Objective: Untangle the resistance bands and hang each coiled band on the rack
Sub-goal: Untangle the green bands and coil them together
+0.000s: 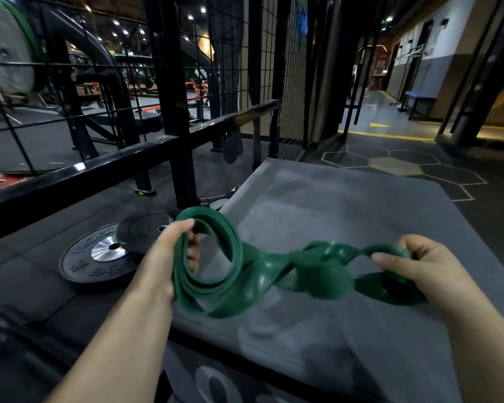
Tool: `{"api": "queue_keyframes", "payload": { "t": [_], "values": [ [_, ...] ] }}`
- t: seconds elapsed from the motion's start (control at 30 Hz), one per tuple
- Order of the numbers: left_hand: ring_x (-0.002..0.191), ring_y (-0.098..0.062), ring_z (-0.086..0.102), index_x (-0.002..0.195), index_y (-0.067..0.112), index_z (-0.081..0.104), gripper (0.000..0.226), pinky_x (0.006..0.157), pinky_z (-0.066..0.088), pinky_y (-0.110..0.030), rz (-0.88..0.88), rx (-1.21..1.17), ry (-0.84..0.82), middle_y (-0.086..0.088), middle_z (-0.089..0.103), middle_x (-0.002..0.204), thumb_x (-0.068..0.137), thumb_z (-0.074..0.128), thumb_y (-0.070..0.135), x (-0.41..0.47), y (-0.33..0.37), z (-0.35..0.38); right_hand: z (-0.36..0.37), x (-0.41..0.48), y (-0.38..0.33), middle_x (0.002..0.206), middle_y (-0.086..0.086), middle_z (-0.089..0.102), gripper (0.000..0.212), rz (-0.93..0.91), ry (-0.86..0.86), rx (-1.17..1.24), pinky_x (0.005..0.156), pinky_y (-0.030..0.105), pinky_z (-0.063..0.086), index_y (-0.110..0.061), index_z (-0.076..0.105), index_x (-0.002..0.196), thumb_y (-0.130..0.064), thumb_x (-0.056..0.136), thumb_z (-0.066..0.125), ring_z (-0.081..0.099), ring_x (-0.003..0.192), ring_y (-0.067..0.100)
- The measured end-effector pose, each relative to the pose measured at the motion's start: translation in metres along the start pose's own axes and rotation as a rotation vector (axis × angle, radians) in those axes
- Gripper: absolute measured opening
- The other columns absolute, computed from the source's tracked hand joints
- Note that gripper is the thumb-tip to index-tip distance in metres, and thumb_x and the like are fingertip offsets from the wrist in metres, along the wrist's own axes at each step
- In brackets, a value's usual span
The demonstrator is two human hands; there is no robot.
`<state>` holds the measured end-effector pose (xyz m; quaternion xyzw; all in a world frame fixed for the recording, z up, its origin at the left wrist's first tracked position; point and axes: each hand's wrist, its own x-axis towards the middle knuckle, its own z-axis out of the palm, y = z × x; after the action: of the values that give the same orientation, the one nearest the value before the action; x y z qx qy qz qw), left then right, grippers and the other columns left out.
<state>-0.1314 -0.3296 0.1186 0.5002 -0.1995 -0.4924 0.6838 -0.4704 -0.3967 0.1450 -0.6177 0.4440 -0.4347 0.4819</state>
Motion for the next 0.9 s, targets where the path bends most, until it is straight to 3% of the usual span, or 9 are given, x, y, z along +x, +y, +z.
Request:
{"api": "queue_keyframes", "payload": {
  "t": [0.1, 0.2, 0.37, 0.5, 0.57, 0.67, 0.73, 0.8, 0.9],
  "values": [
    [0.041, -0.002, 0.038, 0.064, 0.022, 0.048, 0.029, 0.033, 0.029, -0.014, 0.073, -0.073, 0.057, 0.009, 0.050, 0.062, 0.089, 0.056, 0.032, 0.004, 0.004, -0.007, -0.003, 0.003, 0.003, 0.050, 0.003, 0.052, 0.043, -0.059, -0.019, -0.582, 0.043, 0.026, 0.035, -0.007, 0.050, 0.061, -0.015, 0.060, 0.092, 0.050, 0.044, 0.014],
    [0.038, -0.001, 0.038, 0.064, 0.022, 0.052, 0.028, 0.032, 0.032, -0.014, 0.158, -0.154, 0.110, 0.007, 0.045, 0.062, 0.092, 0.054, 0.024, 0.002, 0.009, -0.004, -0.007, 0.008, 0.014, 0.057, 0.004, 0.057, 0.029, -0.076, 0.104, -0.874, 0.048, 0.034, 0.037, -0.017, 0.053, 0.066, -0.012, 0.069, 0.081, 0.056, 0.056, 0.021],
    [0.045, -0.009, 0.059, 0.078, 0.017, 0.061, 0.012, 0.043, 0.049, -0.019, 0.238, -0.131, 0.221, 0.008, 0.060, 0.049, 0.090, 0.060, 0.016, 0.006, 0.019, -0.019, -0.022, 0.011, 0.030, 0.075, 0.002, 0.064, 0.024, 0.013, 0.227, -0.822, 0.054, 0.032, 0.042, -0.027, 0.059, 0.076, -0.007, 0.076, 0.073, 0.057, 0.068, 0.021],
    [0.038, -0.003, 0.047, 0.074, 0.018, 0.054, 0.020, 0.037, 0.036, -0.013, 0.286, 0.004, 0.125, 0.010, 0.051, 0.050, 0.094, 0.053, 0.011, 0.007, 0.020, -0.018, -0.027, 0.014, 0.033, 0.087, 0.009, 0.067, 0.028, -0.017, 0.227, -0.746, 0.072, 0.031, 0.039, -0.017, 0.071, 0.085, 0.009, 0.078, 0.067, 0.058, 0.082, 0.027],
    [0.039, -0.002, 0.037, 0.074, 0.020, 0.049, 0.023, 0.035, 0.028, -0.013, 0.259, 0.006, 0.033, 0.008, 0.042, 0.055, 0.096, 0.048, 0.013, 0.006, 0.022, -0.018, -0.033, 0.007, 0.027, 0.085, 0.007, 0.069, 0.034, 0.023, 0.189, -0.587, 0.068, 0.028, 0.042, -0.019, 0.070, 0.079, 0.015, 0.081, 0.063, 0.061, 0.075, 0.021],
    [0.042, -0.003, 0.032, 0.075, 0.021, 0.047, 0.021, 0.037, 0.022, -0.014, 0.230, 0.025, -0.031, 0.008, 0.039, 0.058, 0.095, 0.046, 0.015, 0.010, 0.023, -0.031, -0.051, -0.005, 0.029, 0.073, -0.002, 0.075, 0.059, 0.070, -0.004, -0.547, 0.053, 0.009, 0.046, -0.041, 0.075, 0.063, 0.017, 0.073, 0.072, 0.062, 0.054, -0.002],
    [0.042, -0.002, 0.033, 0.076, 0.021, 0.047, 0.020, 0.037, 0.024, -0.014, 0.225, 0.037, -0.037, 0.008, 0.041, 0.058, 0.095, 0.047, 0.015, 0.012, 0.027, -0.038, -0.060, -0.013, 0.029, 0.074, -0.006, 0.075, 0.037, 0.053, -0.099, -0.540, 0.051, 0.009, 0.046, -0.048, 0.074, 0.064, -0.020, 0.054, 0.096, 0.062, 0.055, -0.003],
    [0.041, -0.002, 0.035, 0.076, 0.021, 0.048, 0.020, 0.037, 0.025, -0.014, 0.201, 0.017, -0.041, 0.009, 0.044, 0.056, 0.095, 0.046, 0.016, 0.014, 0.031, -0.046, -0.085, -0.015, 0.037, 0.074, -0.020, 0.070, 0.046, 0.034, -0.186, -0.703, 0.059, 0.014, 0.049, -0.057, 0.070, 0.073, -0.080, 0.035, 0.080, 0.063, 0.066, -0.006],
    [0.040, -0.001, 0.036, 0.068, 0.022, 0.054, 0.031, 0.037, 0.027, -0.013, 0.175, 0.025, -0.052, 0.009, 0.045, 0.056, 0.096, 0.044, 0.017, 0.018, 0.032, -0.057, -0.111, -0.002, 0.075, 0.059, -0.016, 0.054, 0.044, -0.181, -0.165, -1.076, 0.060, 0.026, 0.049, -0.060, 0.060, 0.077, -0.091, 0.046, 0.062, 0.054, 0.069, -0.001]
  ]
}}
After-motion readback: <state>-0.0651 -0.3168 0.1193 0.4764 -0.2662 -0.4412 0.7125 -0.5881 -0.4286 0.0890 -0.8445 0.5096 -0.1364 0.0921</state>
